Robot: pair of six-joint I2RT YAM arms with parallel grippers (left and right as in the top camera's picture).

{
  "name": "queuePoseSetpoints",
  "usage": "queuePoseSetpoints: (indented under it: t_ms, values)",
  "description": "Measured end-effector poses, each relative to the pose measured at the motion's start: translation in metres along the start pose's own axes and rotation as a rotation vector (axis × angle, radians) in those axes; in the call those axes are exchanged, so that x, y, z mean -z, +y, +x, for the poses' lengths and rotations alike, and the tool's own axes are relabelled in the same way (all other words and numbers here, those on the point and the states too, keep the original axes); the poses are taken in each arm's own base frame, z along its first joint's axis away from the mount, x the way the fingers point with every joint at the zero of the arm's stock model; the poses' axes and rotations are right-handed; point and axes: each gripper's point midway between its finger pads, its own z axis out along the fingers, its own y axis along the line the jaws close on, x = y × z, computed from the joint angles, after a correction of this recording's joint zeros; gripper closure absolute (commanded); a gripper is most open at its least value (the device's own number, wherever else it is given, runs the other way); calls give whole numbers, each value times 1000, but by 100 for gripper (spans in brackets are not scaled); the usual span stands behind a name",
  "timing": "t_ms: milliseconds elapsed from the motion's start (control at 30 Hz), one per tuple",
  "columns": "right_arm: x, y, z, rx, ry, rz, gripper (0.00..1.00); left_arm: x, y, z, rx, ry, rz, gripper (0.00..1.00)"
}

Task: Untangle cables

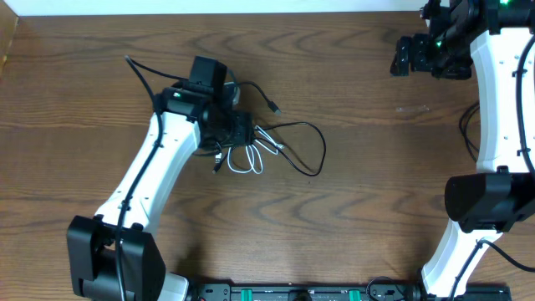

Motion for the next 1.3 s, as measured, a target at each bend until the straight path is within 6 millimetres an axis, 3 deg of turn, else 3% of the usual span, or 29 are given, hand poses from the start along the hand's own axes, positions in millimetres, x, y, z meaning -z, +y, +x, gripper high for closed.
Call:
queuePoseSetpoints:
  t_ms: [167, 467, 1300]
  values:
    - [0, 0, 1, 0, 2, 3, 9, -12, -8, 0, -8, -19, 15, 41]
    - [0, -1, 2, 0, 7, 4, 9, -24, -2, 9, 26, -4, 10, 46]
    - [0, -1, 2, -1, 8, 4, 8, -58, 12, 23, 60, -15, 15, 49]
